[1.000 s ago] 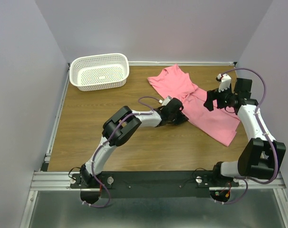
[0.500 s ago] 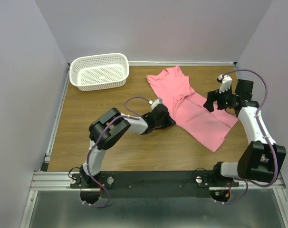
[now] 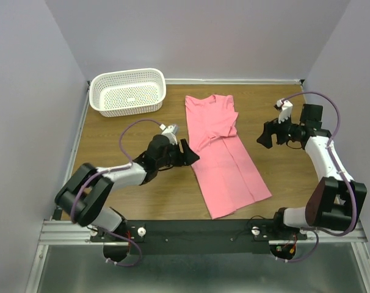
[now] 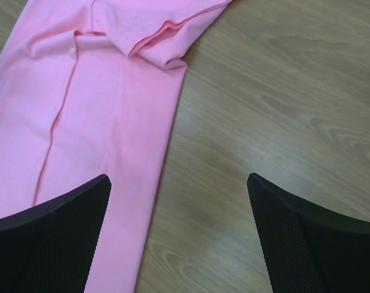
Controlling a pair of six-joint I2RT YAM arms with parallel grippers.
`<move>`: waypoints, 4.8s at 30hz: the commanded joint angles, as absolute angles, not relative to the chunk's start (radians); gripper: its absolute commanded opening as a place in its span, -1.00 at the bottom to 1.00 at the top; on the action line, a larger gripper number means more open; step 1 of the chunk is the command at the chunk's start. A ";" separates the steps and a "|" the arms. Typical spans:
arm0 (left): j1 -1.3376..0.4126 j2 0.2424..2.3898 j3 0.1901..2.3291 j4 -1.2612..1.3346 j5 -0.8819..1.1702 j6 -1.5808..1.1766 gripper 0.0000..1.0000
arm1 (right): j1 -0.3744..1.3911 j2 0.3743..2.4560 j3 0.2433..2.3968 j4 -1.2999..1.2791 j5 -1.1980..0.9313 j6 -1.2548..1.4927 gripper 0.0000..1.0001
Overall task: Fold and stack the t-shirts
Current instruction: Fold the tshirt
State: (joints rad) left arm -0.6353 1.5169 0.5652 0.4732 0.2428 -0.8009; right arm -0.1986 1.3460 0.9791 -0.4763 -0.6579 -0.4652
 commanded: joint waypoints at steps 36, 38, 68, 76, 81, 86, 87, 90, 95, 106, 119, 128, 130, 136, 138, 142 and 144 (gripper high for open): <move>-0.606 0.692 0.327 0.368 0.098 -0.758 0.60 | 0.038 2.574 2.013 -0.456 -0.549 0.299 -0.01; -0.603 0.719 0.340 0.371 0.103 -0.750 0.60 | 0.038 2.597 2.049 -0.456 -0.529 0.291 -0.37; -0.574 1.254 0.586 0.472 0.153 -0.716 0.50 | -0.037 2.499 2.088 -0.385 -0.682 0.072 0.86; -0.571 1.036 0.477 0.408 0.104 -0.739 0.50 | -0.037 2.612 2.186 -0.387 -0.721 0.181 0.53; -0.568 0.965 0.433 0.391 0.097 -0.753 0.51 | -0.035 2.661 2.217 -0.387 -0.779 0.227 0.26; -0.563 0.950 0.425 0.388 0.100 -0.758 0.51 | -0.035 2.675 2.226 -0.388 -0.789 0.239 -0.16; -0.563 0.951 0.426 0.390 0.101 -0.758 0.51 | -0.035 2.671 2.224 -0.388 -0.778 0.230 -0.23; -0.563 0.963 0.431 0.390 0.106 -0.753 0.51 | -0.035 2.661 2.224 -0.388 -0.775 0.224 -0.48; -0.563 0.977 0.434 0.393 0.115 -0.750 0.51 | -0.035 2.626 2.238 -0.387 -0.758 0.198 -0.92; -0.561 0.973 0.416 0.405 0.118 -0.752 0.50 | -0.026 2.520 2.241 -0.383 -0.713 0.138 -0.99; -0.558 0.965 0.408 0.405 0.124 -0.750 0.51 | 0.101 2.453 2.135 -0.387 -0.660 0.061 -0.99; -0.555 0.943 0.394 0.400 0.123 -0.749 0.50 | 0.208 2.402 2.057 -0.394 -0.528 0.008 -0.99; -0.554 0.942 0.396 0.399 0.124 -0.747 0.51 | 0.225 2.395 2.046 -0.399 -0.494 -0.021 -0.97; -0.552 0.934 0.397 0.396 0.124 -0.746 0.51 | 0.227 2.367 2.028 -0.399 -0.420 -0.037 -0.97; -0.549 0.936 0.397 0.394 0.124 -0.742 0.51 | 0.227 2.355 2.022 -0.399 -0.419 -0.037 -0.97; -0.549 0.937 0.399 0.396 0.127 -0.742 0.51 | 0.229 2.344 2.014 -0.400 -0.443 -0.035 -0.97; -0.549 0.937 0.402 0.396 0.127 -0.742 0.50 | 0.241 2.342 2.005 -0.403 -0.452 -0.040 -0.97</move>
